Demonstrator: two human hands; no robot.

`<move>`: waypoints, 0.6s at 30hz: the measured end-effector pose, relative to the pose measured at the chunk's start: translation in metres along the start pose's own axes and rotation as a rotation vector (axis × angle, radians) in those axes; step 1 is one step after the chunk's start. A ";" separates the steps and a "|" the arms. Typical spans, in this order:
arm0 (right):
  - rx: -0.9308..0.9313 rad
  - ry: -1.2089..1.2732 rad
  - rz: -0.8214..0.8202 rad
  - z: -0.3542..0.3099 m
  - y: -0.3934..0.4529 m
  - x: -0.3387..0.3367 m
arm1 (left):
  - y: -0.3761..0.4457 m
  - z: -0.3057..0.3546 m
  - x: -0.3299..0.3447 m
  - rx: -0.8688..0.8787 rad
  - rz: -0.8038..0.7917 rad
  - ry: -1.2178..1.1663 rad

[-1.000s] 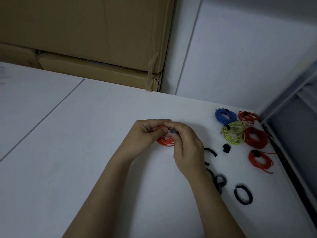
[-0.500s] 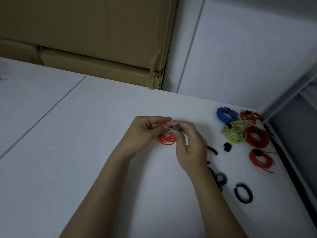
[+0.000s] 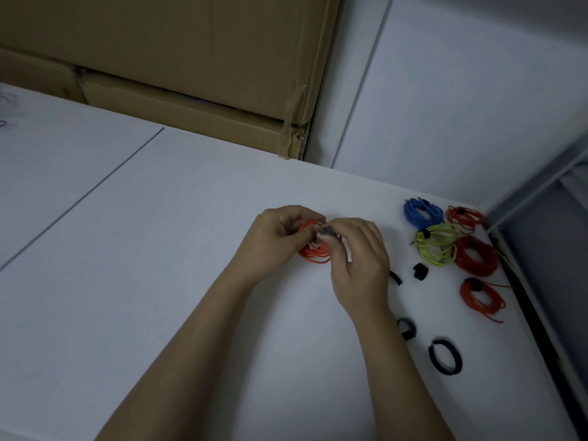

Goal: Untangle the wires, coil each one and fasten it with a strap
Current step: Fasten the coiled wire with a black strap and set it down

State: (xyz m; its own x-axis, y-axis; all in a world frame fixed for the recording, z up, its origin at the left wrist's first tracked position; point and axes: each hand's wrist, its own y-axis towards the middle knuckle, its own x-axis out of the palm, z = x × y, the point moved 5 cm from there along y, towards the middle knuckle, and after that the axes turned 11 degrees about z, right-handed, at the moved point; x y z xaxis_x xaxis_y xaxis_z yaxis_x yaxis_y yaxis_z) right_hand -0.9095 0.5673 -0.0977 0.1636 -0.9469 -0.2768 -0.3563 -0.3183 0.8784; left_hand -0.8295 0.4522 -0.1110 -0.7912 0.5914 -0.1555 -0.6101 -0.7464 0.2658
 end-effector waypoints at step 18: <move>0.881 0.388 0.004 0.035 -0.010 0.003 | -0.006 -0.003 0.012 -0.066 -0.110 -0.035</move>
State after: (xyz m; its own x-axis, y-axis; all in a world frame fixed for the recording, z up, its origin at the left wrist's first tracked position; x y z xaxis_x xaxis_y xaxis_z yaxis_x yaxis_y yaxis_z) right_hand -0.9376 0.5661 -0.1206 0.3975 -0.9175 0.0124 -0.8947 -0.3845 0.2274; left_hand -0.8358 0.4628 -0.1171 -0.7184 0.6801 -0.1465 -0.6952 -0.6945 0.1853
